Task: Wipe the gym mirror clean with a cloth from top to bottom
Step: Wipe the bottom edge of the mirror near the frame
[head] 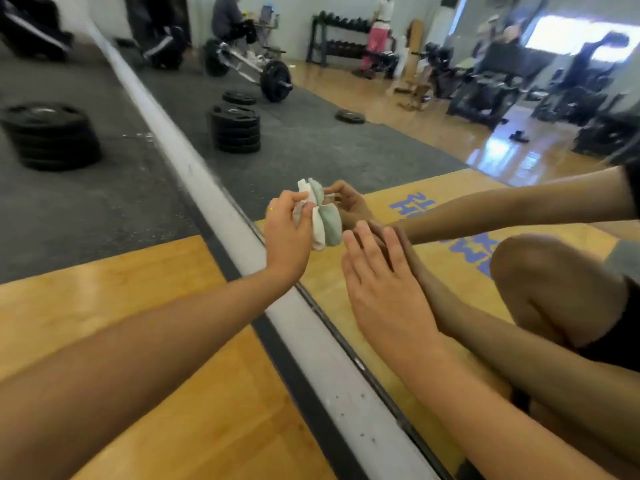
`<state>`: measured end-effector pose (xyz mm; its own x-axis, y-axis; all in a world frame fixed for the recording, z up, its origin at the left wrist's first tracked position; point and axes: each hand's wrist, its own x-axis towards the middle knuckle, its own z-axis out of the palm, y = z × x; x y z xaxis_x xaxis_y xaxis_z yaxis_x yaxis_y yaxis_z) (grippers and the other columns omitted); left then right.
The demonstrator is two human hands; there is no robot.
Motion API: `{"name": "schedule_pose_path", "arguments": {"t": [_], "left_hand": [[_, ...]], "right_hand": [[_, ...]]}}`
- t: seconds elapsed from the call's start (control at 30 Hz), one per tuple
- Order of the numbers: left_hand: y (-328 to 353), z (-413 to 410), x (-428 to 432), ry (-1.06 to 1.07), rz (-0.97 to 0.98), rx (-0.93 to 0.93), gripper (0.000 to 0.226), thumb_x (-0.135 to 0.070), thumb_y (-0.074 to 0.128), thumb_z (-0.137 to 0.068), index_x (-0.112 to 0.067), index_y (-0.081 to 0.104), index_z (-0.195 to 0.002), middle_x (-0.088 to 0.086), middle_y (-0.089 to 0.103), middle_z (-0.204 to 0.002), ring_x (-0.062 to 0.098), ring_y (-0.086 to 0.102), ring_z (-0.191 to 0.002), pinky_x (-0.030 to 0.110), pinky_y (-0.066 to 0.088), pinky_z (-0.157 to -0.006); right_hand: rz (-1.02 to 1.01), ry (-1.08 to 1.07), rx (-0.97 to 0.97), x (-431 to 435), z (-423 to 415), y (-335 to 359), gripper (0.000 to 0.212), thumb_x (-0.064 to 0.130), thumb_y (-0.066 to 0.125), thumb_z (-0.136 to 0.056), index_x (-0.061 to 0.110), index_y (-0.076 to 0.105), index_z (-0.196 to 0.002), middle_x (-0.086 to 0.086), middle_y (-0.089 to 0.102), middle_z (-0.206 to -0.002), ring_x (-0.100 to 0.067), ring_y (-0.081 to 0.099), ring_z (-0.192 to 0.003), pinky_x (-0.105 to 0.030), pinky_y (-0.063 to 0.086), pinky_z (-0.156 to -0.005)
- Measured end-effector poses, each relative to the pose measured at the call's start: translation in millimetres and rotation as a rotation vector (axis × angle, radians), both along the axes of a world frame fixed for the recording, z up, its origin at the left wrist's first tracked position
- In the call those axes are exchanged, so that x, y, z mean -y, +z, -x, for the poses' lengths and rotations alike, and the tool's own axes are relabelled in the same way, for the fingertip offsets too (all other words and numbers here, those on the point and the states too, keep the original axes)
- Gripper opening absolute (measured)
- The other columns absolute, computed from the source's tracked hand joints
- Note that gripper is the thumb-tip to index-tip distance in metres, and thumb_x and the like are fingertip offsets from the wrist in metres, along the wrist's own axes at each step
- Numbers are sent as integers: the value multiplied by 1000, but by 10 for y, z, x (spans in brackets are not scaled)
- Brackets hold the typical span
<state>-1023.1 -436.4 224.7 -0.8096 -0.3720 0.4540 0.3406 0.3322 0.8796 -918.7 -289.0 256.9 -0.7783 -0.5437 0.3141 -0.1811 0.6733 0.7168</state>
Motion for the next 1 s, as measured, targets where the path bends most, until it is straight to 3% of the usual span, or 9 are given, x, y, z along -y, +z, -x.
{"name": "schedule_pose_path", "arguments": {"t": [0.07, 0.13, 0.2, 0.3, 0.43, 0.57, 0.77, 0.9, 1.0], "left_hand": [[127, -36, 59, -1, 30, 77, 6, -23, 60, -98, -17, 60, -96, 5, 63, -99, 19, 61, -93, 46, 52, -86], [215, -37, 92, 1, 73, 113, 7, -23, 62, -97, -19, 59, -92, 6, 64, -98, 21, 62, -90, 49, 53, -84], [190, -8, 118, -22, 97, 109, 6, -23, 62, -97, -20, 59, -93, 5, 64, -98, 20, 63, -90, 49, 53, -83], [46, 23, 163, -68, 61, 28, 4, -23, 62, -98, -20, 61, -96, 1, 64, -99, 13, 63, -90, 42, 55, -81], [-13, 106, 195, -132, 99, -119, 6, -18, 67, -98, -20, 61, -95, 1, 58, -98, 12, 59, -88, 29, 50, -77], [-42, 181, 252, -222, 72, -166, 12, -16, 68, -98, -24, 60, -97, 4, 57, -100, 13, 61, -88, 23, 50, -75], [-138, 270, 298, -333, -80, -146, 24, -19, 70, -97, -40, 58, -99, -2, 58, -101, 14, 62, -92, 20, 49, -76], [-60, 228, 306, -370, -139, -58, 16, -15, 71, -96, -28, 64, -98, -1, 58, -100, 11, 61, -91, 17, 46, -76], [-83, 209, 243, -354, -155, -20, 7, -20, 69, -97, -21, 64, -102, 1, 56, -102, 19, 61, -96, 29, 50, -79]], "right_hand": [[-25, 30, -3, -60, -49, -6, 63, 9, 9, -98, -5, 25, -158, -29, 13, -167, -48, 5, -156, -66, -20, -117], [-18, 34, 14, -28, -71, 9, 71, 5, -3, -92, -8, 16, -158, -30, 4, -168, -49, -2, -156, -66, -25, -115], [16, 24, 28, -13, -67, 7, 64, 9, 8, -97, -8, 15, -158, -30, 2, -168, -48, -5, -155, -66, -29, -112], [68, 17, 22, -42, -38, -53, 64, 18, 20, -100, -7, 16, -159, -29, 2, -169, -48, -6, -155, -66, -28, -112], [58, 29, -32, -59, -1, -100, 69, 16, 4, -95, -3, 22, -159, -29, 3, -169, -46, -2, -157, -63, -21, -120], [60, 16, -76, -63, 49, -189, 66, 15, 6, -98, -3, 13, -161, -31, -9, -167, -46, -9, -156, -62, -18, -122], [85, -17, -128, -76, 65, -218, 67, 22, 33, -97, 1, 28, -160, -18, 13, -171, -35, 12, -158, -54, -2, -128], [18, -78, -53, -34, -4, -88, 65, 22, 33, -96, 5, 35, -158, -13, 18, -171, -31, 14, -158, -54, -3, -128], [-24, -125, -8, -7, -12, -24, 63, 23, 29, -100, 4, 30, -160, -14, 18, -171, -31, 14, -158, -55, -5, -127]]}}
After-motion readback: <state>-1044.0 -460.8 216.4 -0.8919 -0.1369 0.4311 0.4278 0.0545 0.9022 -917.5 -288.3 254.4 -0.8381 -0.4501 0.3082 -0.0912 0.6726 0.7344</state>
